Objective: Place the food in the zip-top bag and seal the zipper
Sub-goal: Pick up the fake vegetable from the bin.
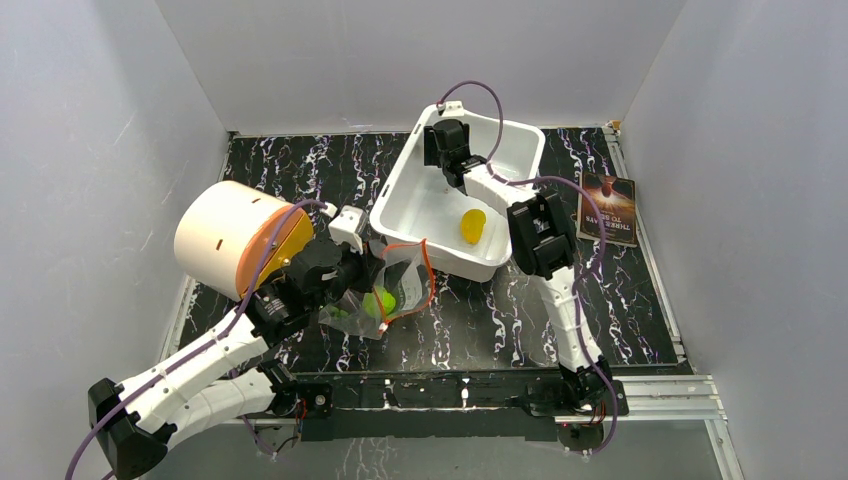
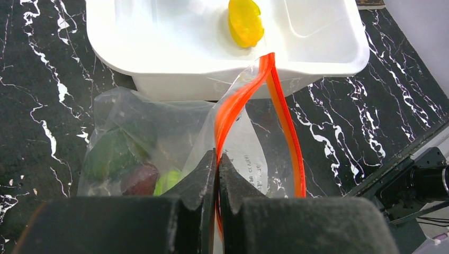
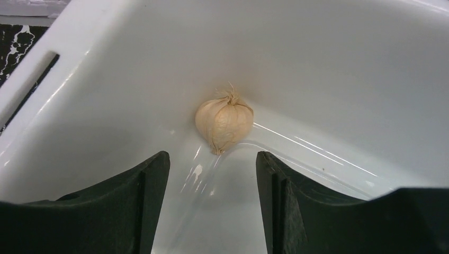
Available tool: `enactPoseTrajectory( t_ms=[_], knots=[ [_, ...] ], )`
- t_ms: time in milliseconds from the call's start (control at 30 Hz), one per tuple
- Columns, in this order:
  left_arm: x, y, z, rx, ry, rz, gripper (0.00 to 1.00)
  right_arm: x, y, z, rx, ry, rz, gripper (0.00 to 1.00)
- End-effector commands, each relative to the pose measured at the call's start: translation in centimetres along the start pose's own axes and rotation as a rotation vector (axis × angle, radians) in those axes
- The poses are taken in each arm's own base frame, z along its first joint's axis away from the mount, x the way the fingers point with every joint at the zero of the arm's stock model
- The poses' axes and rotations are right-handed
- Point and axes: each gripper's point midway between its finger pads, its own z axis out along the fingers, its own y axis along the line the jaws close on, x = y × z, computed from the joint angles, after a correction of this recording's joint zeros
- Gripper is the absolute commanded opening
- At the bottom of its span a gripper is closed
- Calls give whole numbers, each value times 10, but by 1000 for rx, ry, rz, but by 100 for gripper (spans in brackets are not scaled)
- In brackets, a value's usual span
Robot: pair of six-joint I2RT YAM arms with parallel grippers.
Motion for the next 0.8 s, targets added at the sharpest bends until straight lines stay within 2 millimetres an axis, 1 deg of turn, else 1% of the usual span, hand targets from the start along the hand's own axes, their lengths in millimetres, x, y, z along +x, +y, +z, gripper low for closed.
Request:
enactPoseTrajectory(
  t_ms=[0,133,400,567,767],
  knots=[
    [-10,0,-4,-7,-18,2,0,-41,6,13,-7,-131,52,58],
    [-11,0,-3,-14,-14,14,0,-36,0,24,22,-130,65,57],
    [-11,3,-3,-30,-16,16,0,-15,0,38,6,-110,71,57],
    [-11,4,-2,-35,-14,16,0,-6,-6,48,21,-104,71,62],
    [-13,6,-2,-50,-12,23,0,9,-10,58,19,-80,69,62]
  ],
)
